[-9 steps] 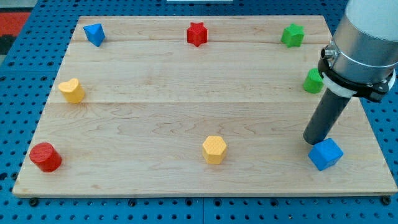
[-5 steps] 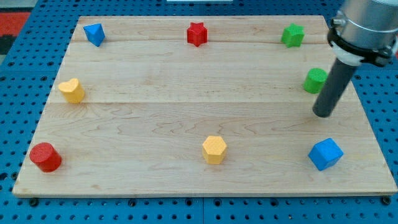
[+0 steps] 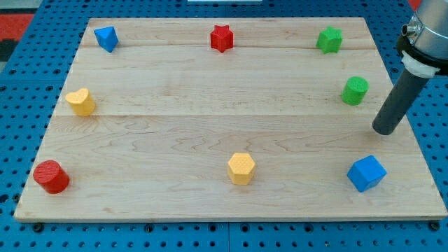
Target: Move the green circle diagonally to the green star
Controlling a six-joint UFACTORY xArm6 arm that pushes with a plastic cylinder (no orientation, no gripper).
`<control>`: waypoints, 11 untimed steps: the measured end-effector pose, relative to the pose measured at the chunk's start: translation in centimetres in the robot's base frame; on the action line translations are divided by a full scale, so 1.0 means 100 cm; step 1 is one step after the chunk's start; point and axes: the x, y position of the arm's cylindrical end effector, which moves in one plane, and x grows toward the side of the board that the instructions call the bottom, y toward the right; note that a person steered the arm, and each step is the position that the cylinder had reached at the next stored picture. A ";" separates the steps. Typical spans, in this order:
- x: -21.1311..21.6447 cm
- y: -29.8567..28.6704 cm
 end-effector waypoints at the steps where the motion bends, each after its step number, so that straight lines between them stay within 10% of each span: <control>1: -0.022 0.000; 5: -0.090 -0.077; 7: -0.034 -0.043; 9: -0.109 0.001; 11: -0.173 -0.087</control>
